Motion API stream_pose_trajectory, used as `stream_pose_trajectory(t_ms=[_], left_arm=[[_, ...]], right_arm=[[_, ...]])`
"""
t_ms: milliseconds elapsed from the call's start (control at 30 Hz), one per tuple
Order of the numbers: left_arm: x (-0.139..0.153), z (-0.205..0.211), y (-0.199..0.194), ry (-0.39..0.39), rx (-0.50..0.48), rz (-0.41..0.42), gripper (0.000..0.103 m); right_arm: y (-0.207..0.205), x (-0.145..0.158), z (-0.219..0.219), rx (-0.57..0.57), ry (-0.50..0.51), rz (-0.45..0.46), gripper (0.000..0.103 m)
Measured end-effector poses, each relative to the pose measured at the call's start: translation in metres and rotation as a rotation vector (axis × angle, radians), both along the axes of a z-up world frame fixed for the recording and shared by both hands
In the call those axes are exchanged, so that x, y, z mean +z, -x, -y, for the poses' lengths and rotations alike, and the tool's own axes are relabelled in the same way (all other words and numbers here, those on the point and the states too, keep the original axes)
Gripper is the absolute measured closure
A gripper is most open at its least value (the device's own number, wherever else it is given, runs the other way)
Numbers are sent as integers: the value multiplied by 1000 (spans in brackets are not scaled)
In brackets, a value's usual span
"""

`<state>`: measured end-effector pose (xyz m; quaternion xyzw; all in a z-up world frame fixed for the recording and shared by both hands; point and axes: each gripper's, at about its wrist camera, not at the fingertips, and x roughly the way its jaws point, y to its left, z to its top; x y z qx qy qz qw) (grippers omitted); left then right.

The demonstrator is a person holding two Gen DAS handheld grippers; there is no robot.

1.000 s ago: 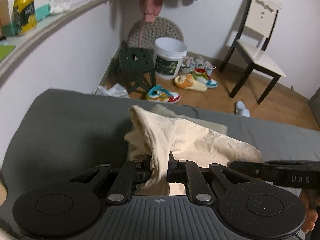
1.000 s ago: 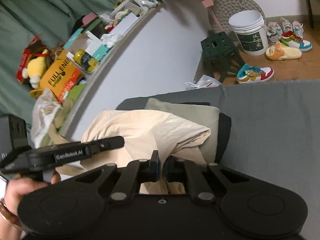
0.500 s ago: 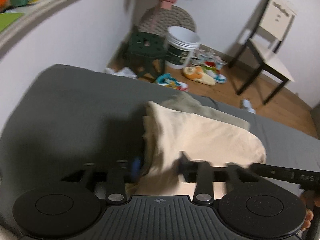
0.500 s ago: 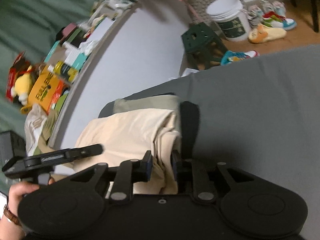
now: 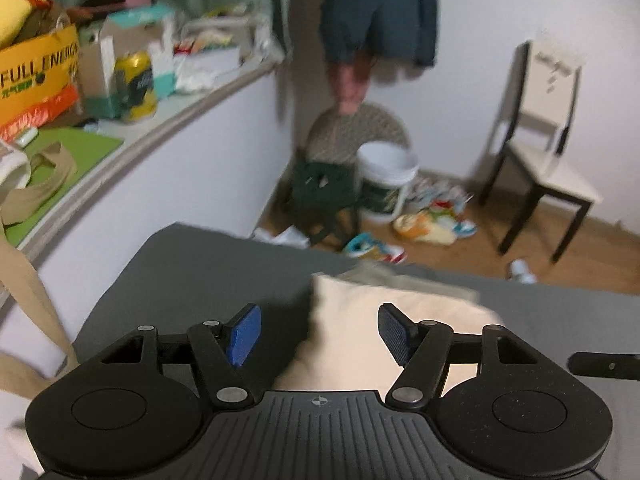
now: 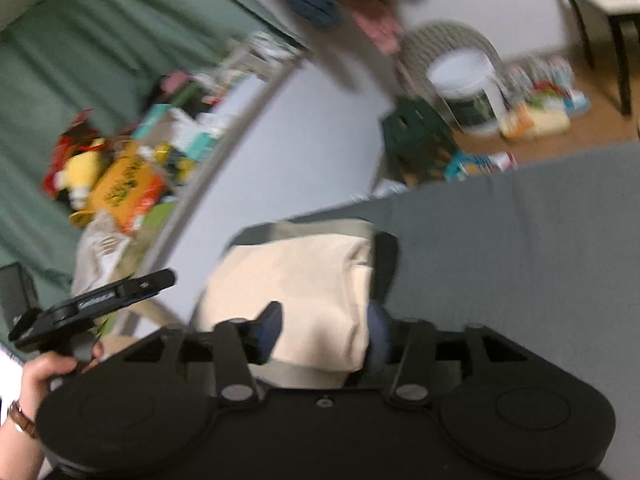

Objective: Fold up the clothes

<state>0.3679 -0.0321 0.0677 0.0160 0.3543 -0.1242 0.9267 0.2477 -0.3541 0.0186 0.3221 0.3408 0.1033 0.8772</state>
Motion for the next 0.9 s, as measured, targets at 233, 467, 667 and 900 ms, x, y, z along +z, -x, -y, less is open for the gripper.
stream_pose_trajectory(t_ms=[233, 467, 667, 900], left_arm=[[37, 1, 108, 150, -40, 20, 37], [86, 5, 247, 209, -40, 79, 13], [121, -4, 355, 232, -56, 133, 12], [170, -6, 428, 158, -75, 183, 10]], right_arm=[[87, 67, -9, 10, 62, 133, 10], [194, 118, -22, 17, 111, 193, 0], [282, 148, -37, -9, 145, 226, 0], [347, 187, -62, 29, 290, 290, 0]])
